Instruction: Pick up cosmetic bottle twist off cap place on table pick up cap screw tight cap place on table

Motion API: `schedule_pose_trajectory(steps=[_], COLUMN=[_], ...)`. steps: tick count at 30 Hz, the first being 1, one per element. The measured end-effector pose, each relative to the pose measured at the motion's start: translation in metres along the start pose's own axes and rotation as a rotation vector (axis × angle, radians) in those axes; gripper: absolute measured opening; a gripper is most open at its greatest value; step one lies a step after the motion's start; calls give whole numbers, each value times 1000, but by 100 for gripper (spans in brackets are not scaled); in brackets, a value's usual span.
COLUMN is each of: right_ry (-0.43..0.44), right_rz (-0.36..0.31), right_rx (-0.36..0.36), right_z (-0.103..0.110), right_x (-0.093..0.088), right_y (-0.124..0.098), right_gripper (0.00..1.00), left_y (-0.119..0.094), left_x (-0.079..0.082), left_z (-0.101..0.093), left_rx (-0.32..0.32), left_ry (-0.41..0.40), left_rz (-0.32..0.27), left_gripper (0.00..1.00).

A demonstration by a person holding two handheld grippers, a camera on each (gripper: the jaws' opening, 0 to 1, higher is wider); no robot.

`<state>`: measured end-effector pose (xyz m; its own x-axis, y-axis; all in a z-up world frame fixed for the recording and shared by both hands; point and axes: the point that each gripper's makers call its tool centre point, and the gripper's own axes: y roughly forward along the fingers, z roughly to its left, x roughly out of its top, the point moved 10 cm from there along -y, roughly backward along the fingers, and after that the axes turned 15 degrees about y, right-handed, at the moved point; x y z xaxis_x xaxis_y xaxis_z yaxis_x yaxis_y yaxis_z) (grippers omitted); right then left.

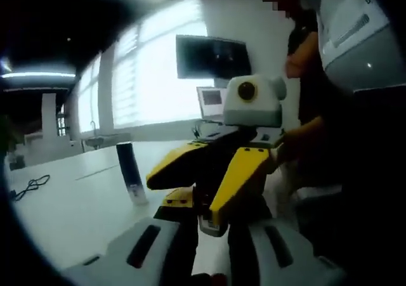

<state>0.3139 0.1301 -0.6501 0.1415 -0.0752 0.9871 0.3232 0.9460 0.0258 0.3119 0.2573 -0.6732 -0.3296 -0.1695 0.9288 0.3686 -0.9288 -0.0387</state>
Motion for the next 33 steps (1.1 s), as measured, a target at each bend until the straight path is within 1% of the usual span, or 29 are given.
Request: schedule_pose_trajectory(steps=[1,2,3,4,5,7,8,9,10,11,12,13,14,15,16,17,18,19,20,21,22,23,24,26,27,30,31,32,33], right_ry=[-9,-14,-9,-16,-16,-24,-27,-39,-31,-22,-21,-22,-30,-23,-15,4,-10,-31,-44,-44,-66,-73,-71,-111,-108,-127,-117,-102,-86], right_rz=[1,7,4,25,11,1,21,-10,3,-3,-26,-19,-55,-51,-52,-81,-66,-82,-64,-73,-68,-61,-67,-61,-64,-57,-66,-66,-70], right_rx=[-2,-4,-20,-16,-34,-61,-63,-86,-82,-95,-115,-112,-135,-147,-152,-179,-174,-183,-183,-186,-188,-174,-174,-158,-160,-146,-143,-138,-143], right_z=[3,3,3,3,4,4,5,6,6,5,7,7,7,8,7,7,10,12,13,13,13,14,14,13,13,11,8,6,4], right_x=[-1,0,-2,-2,-4,-6,-8,-7,-8,-9,-10,-10,-10,-11,-11,-12,-12,-11,-11,-11,-12,-12,-10,-8,-7,-6,-5,-6,-7], right_y=[1,0,1,0,1,1,3,3,5,4,3,4,3,2,1,2,2,2,2,2,3,2,1,2,2,4,4,5,6], right_gripper=[11,11,11,11,11,11,11,11,11,11,11,11,10,10,10,10,10,10,10,11,11,11,11,12,12,12,12,12,12], left_y=[0,-1,-2,-1,-2,-3,-3,-4,-5,-5,-6,-5,-6,-6,-5,-6,-5,-7,-6,-7,-5,-5,-5,-3,-3,-3,-2,-3,-2], left_x=[1,0,0,-1,-2,-4,-5,-5,-5,-6,-6,-6,-6,-5,-5,-5,-5,-4,-3,-5,-5,-5,-3,-4,-2,-5,-6,-7,-7], left_z=[-1,-3,-1,-5,-4,-4,-5,-3,-4,-4,-4,-5,-4,-5,-7,-7,-9,-8,-12,-9,-11,-11,-13,-11,-9,-7,-6,-4,-3], left_rx=[16,2,31,9,27,46,52,71,78,81,101,106,107,147,140,171,139,170,162,157,171,148,154,148,158,140,132,123,127], left_ry=[30,-14,27,-14,4,-3,4,2,4,-5,-11,2,-2,7,-11,19,-32,20,6,4,55,30,18,18,82,57,51,26,29], left_rz=[6,-12,14,19,10,8,25,16,19,35,22,43,34,46,44,66,38,30,47,41,47,33,27,10,10,-1,-19,-14,-9], left_gripper=[4,4,4,4,4,4,4,4,4,4,4,4,3,3,3,3,3,3,3,4,4,5,6,8,9,10,10,10,10])
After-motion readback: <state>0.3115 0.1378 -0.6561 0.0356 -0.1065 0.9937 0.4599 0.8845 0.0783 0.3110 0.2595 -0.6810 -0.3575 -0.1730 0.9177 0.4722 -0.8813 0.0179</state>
